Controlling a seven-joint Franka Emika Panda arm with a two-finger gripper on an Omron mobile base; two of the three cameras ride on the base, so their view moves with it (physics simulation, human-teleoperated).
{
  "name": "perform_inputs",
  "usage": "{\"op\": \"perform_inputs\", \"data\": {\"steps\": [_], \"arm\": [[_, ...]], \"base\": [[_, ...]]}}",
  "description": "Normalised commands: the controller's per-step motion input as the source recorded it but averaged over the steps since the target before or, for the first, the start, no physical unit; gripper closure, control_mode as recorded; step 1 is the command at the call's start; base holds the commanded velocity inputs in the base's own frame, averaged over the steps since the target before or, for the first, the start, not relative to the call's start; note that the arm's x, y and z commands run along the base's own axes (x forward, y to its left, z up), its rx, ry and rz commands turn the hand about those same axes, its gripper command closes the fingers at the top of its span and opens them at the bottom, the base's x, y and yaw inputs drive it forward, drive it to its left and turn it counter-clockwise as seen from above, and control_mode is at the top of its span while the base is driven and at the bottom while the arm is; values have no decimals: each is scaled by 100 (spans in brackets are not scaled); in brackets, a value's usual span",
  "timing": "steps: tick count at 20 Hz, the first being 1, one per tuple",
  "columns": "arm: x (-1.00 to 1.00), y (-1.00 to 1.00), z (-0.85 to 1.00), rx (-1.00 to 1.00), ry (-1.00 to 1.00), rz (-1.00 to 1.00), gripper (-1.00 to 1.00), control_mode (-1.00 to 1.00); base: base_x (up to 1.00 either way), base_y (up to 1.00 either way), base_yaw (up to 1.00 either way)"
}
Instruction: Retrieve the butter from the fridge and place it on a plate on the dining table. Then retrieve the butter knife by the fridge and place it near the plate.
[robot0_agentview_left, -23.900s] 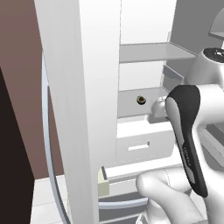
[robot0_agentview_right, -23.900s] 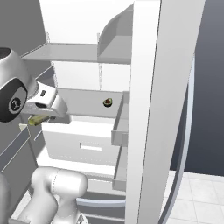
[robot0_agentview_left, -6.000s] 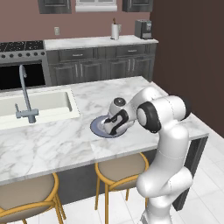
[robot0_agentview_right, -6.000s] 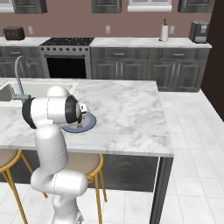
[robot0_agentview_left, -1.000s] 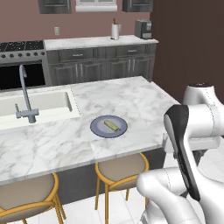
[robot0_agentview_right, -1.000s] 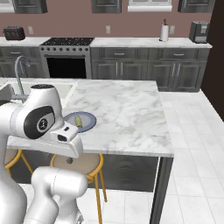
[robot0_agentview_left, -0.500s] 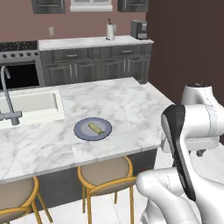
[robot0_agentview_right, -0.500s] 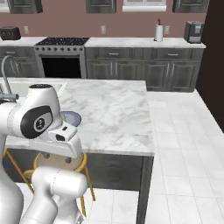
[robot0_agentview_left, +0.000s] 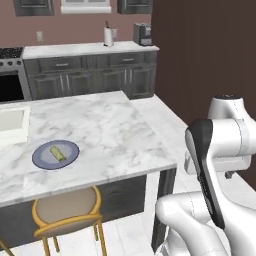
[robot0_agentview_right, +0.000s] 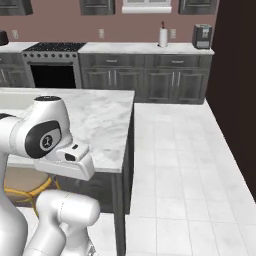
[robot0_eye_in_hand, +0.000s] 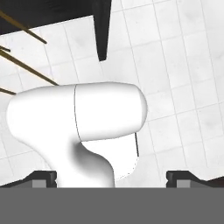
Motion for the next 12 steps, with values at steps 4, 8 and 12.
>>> {"op": "perform_inputs", "data": {"steps": [4,8,12], "arm": [[0,0,0,0,0,0,-100,100],[0,0,0,0,0,0,-100,100],[0,0,0,0,0,0,-100,100]], "base": [[-8,-84,0],[-14,-91,0],[-10,-88,0]]}}
